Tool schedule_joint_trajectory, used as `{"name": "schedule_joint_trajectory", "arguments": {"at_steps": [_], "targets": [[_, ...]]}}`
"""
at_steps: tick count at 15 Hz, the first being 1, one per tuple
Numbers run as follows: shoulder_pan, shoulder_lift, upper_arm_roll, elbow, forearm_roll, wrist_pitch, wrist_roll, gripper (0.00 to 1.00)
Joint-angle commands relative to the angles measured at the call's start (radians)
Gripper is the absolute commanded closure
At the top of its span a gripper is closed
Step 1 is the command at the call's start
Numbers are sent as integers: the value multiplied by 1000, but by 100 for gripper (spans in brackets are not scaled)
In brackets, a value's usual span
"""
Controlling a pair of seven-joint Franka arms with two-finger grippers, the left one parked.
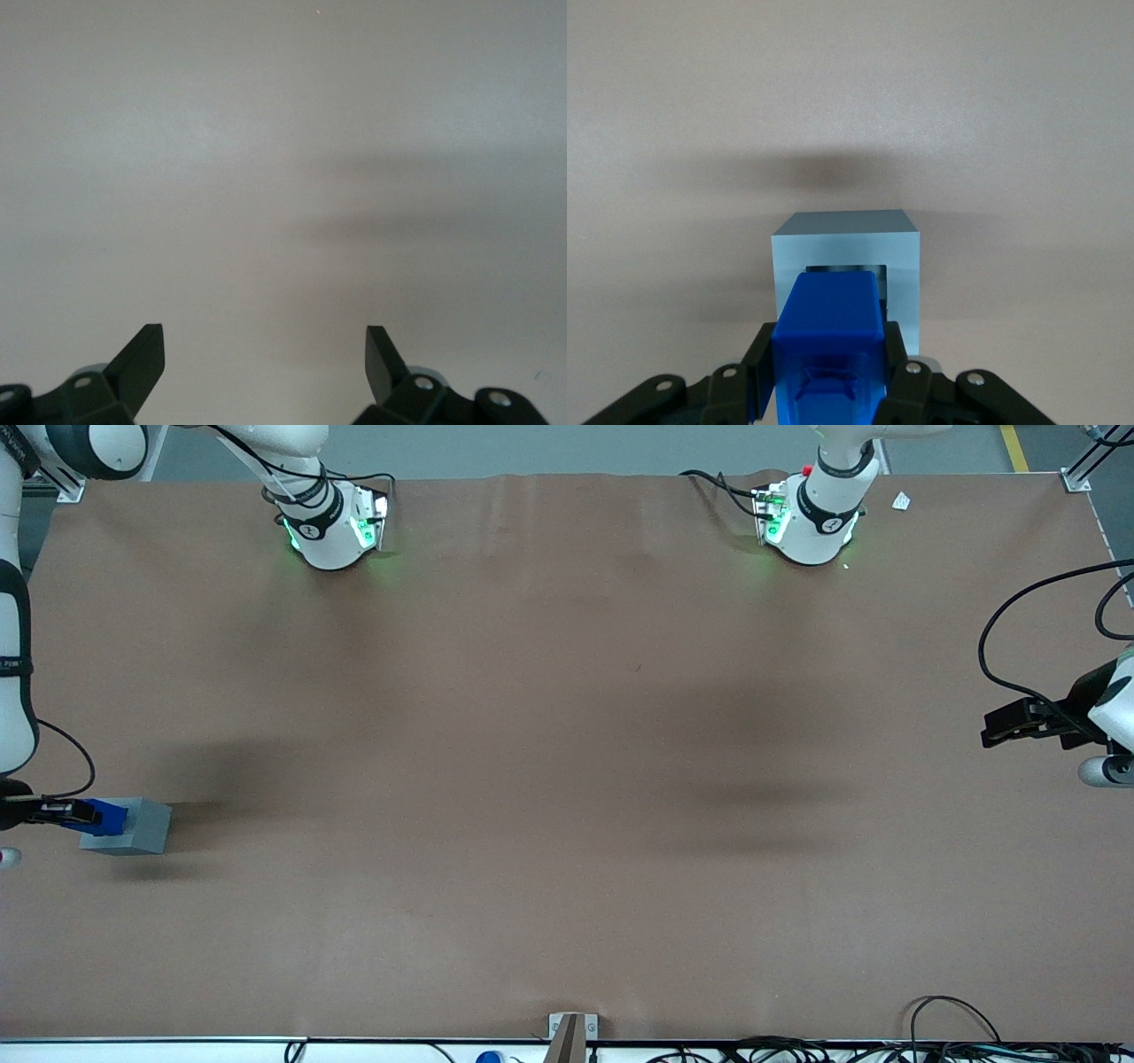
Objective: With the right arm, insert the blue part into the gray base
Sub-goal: 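Lower the blue block into the gray base's opening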
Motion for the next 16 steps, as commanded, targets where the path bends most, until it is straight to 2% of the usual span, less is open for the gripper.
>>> {"name": "schedule_joint_trajectory", "arguments": {"at_steps": [1,16], "targets": [[-14,22,12,26,-2,12,-6,95],[-19,28,12,23,1,24,17,93]]}}
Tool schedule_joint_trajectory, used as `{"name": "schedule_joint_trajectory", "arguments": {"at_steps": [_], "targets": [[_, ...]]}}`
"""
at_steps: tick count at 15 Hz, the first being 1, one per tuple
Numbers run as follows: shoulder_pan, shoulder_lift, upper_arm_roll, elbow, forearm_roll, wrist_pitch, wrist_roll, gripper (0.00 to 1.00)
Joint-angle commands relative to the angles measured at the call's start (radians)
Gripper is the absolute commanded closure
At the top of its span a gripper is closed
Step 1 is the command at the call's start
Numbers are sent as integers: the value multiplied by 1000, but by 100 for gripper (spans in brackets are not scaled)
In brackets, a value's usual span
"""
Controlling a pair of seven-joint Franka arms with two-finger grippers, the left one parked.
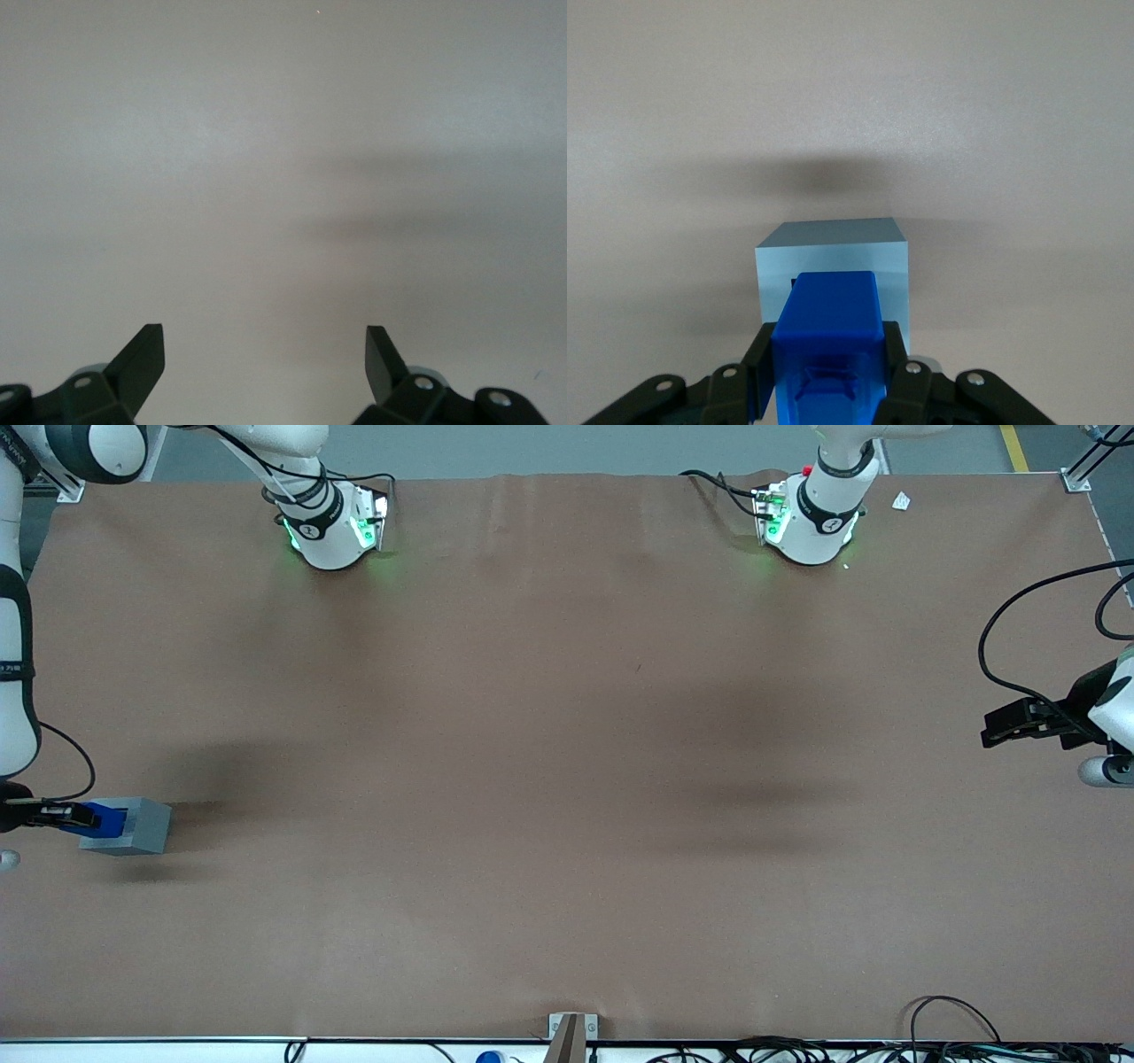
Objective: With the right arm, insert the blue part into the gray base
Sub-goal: 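Lower the blue block into the gray base's opening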
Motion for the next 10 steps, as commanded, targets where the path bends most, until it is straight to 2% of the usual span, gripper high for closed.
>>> {"name": "schedule_joint_trajectory", "arguments": {"at_steps": [1,10], "targets": [[-12,13,14,18,0,-4,14,93],[-8,11,12,15,-7,-15,17,93]]}}
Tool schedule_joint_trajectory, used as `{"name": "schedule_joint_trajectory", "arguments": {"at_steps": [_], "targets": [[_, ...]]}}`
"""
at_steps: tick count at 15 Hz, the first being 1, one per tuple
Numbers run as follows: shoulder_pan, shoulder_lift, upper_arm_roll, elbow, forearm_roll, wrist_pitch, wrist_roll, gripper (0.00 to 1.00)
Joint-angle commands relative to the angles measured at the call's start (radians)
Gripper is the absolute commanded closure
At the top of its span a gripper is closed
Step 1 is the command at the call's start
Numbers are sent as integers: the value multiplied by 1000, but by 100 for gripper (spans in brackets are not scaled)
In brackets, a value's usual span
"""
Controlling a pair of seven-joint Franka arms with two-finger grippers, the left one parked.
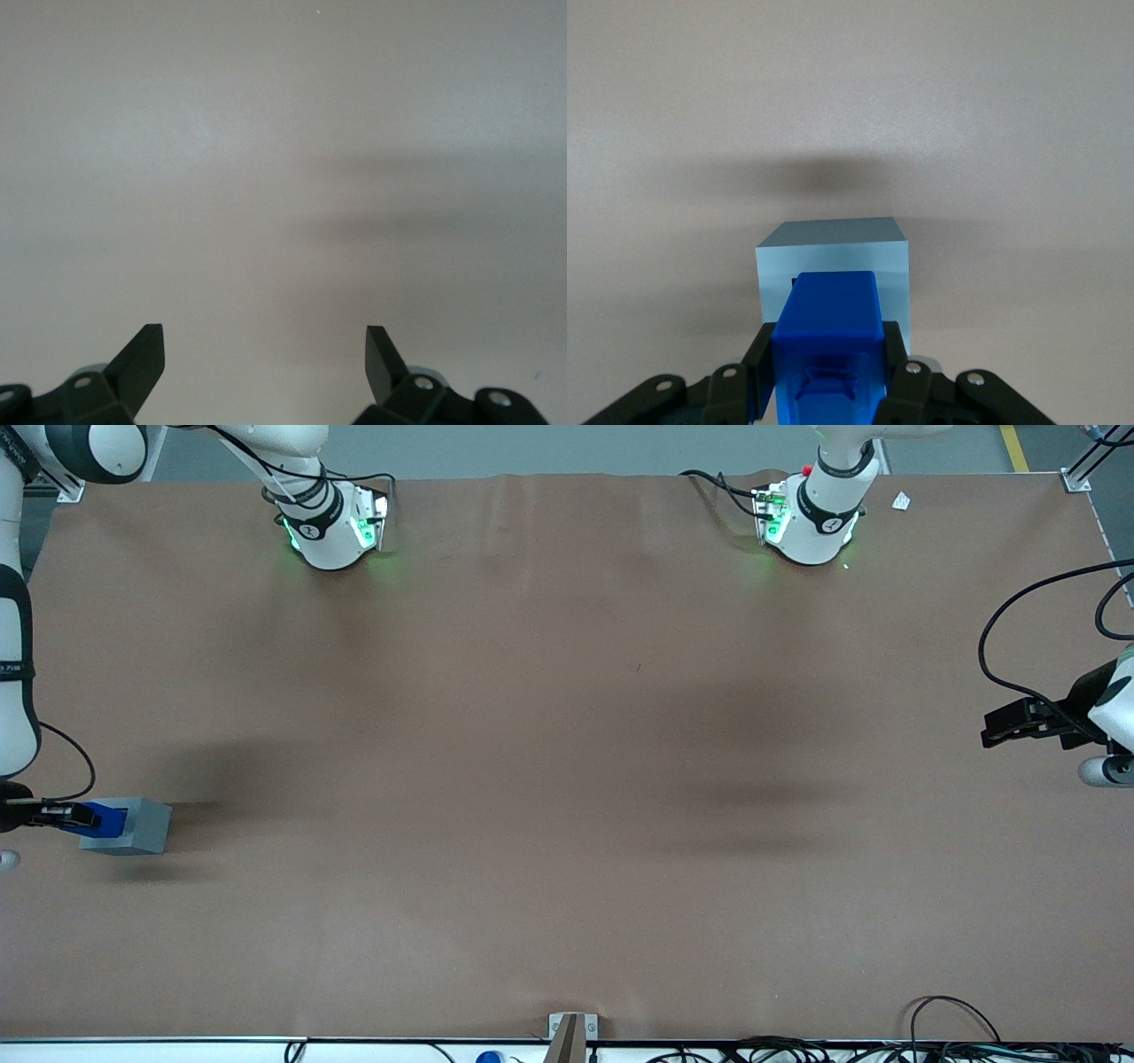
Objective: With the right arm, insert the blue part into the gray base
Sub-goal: 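Lower the blue block into the gray base's opening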
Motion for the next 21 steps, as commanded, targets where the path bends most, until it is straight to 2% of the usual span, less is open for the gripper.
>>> {"name": "schedule_joint_trajectory", "arguments": {"at_steps": [1,21], "targets": [[-6,11,12,14,-7,-12,15,93],[-16,8,12,12,-9,-28,12,91]]}}
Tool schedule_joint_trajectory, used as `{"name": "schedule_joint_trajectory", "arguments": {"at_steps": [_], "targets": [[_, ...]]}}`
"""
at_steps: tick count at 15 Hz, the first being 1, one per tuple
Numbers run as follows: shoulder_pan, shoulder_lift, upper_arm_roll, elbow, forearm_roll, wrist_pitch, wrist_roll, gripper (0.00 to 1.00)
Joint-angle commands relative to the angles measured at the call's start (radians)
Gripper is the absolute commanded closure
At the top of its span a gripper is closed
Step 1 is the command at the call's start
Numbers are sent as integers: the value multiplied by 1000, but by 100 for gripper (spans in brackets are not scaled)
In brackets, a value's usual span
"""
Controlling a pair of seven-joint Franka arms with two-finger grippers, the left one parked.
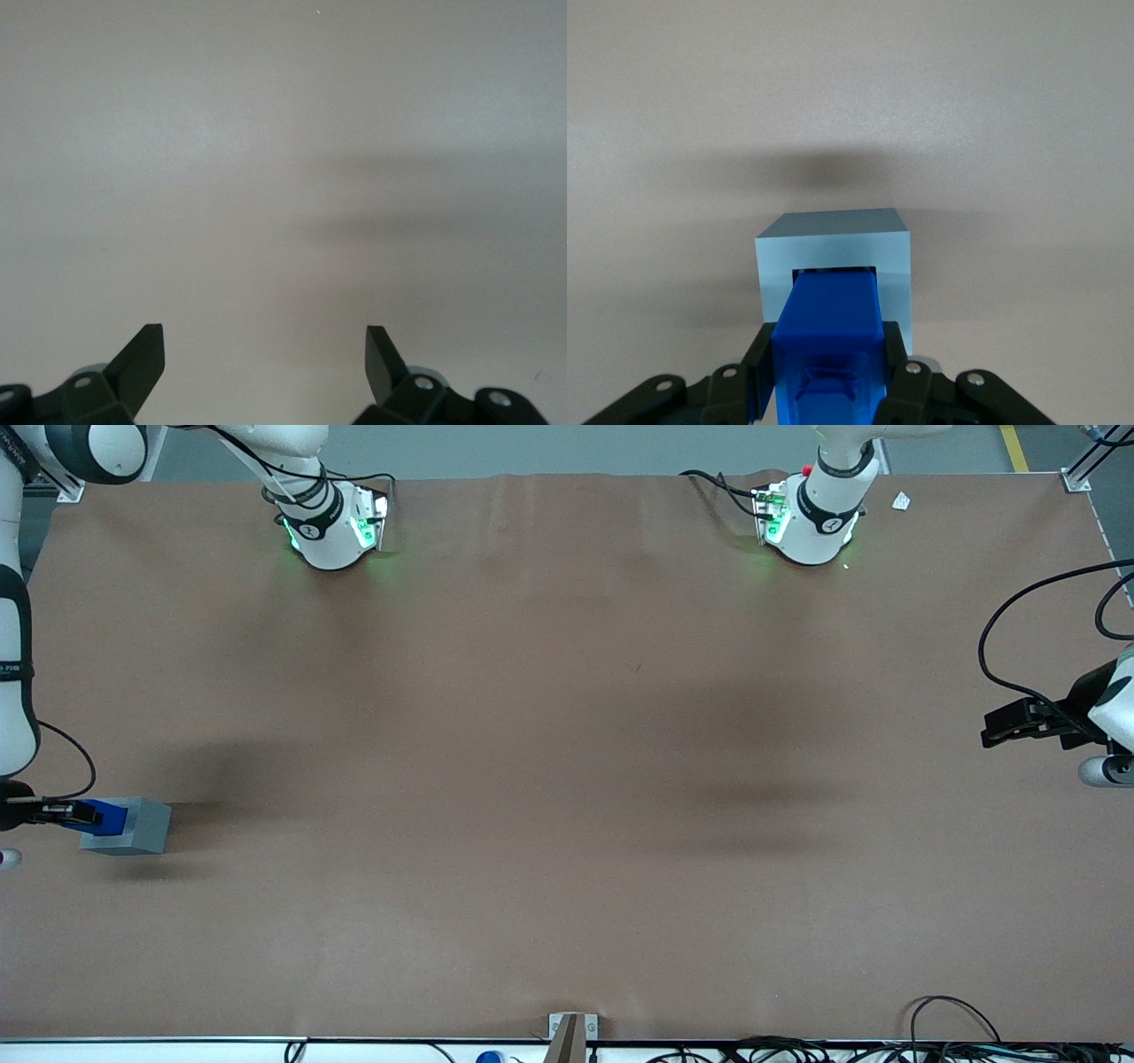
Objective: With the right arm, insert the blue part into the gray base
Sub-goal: 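Lower the blue block into the gray base's opening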
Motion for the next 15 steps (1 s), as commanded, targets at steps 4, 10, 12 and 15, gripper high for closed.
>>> {"name": "schedule_joint_trajectory", "arguments": {"at_steps": [4,10,12,15], "targets": [[-16,10,13,7,-8,-10,13,91],[-15,13,13,7,-10,-6,12,23],[-13,12,13,7,-10,-7,7,0],[-10,-1,13,10,-10,-10,4,0]]}}
